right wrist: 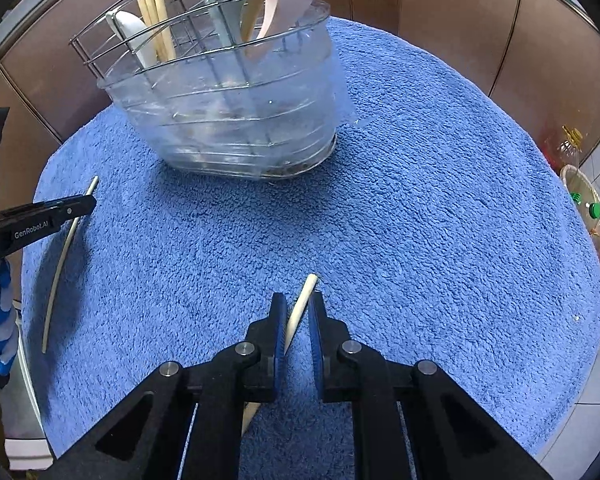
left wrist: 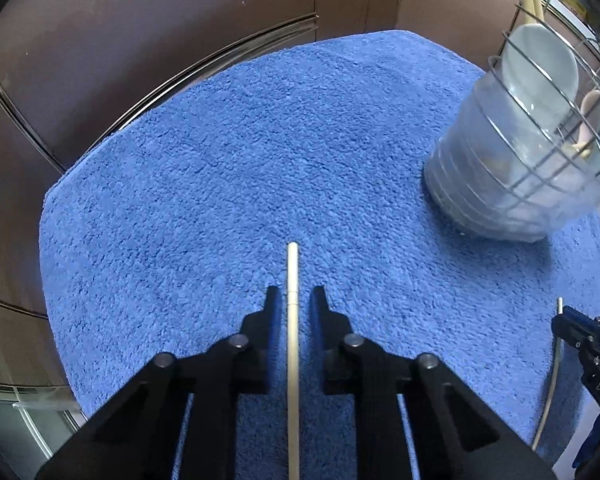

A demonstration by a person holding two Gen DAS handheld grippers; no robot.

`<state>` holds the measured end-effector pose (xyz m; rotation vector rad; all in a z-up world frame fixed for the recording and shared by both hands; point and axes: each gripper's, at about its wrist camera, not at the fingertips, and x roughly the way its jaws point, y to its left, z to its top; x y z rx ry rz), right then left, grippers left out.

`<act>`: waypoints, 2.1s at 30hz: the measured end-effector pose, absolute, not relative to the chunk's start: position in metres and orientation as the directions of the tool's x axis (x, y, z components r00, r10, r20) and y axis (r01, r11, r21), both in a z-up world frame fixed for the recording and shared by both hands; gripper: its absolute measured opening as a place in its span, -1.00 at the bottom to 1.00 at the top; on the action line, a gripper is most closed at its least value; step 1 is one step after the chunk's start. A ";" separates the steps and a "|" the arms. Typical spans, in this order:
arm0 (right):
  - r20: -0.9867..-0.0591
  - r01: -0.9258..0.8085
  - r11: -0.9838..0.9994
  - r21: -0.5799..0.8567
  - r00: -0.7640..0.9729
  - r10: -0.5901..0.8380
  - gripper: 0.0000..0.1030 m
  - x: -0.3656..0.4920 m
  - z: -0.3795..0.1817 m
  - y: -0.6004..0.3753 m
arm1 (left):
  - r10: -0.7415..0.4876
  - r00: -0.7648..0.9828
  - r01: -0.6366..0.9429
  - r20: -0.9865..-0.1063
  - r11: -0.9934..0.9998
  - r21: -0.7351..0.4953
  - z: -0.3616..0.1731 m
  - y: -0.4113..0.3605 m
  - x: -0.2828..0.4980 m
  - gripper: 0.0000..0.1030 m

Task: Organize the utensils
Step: 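Close the left gripper on its chopstick while the right gripper closes on another, then lift both chopsticks and carry them over the clear holder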

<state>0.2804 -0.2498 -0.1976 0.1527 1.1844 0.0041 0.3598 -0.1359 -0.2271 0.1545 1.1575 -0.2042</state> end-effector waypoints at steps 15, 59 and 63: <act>-0.829 0.009 0.977 0.214 0.530 0.176 -0.89 0.235 -0.157 -0.250 | -0.169 0.488 0.223 -0.856 0.973 -0.065 -0.197 -0.105 0.318 -0.92; -0.238 -0.069 0.982 0.173 0.965 0.110 -0.89 0.281 0.017 -0.273 | -0.424 0.893 0.353 -0.149 0.867 -0.353 0.013 -0.196 0.354 -0.92; -0.276 -0.058 0.985 0.163 0.956 0.102 -0.89 0.297 -0.008 -0.273 | -0.373 0.917 0.312 -0.144 0.893 -0.323 -0.017 -0.213 0.363 -0.91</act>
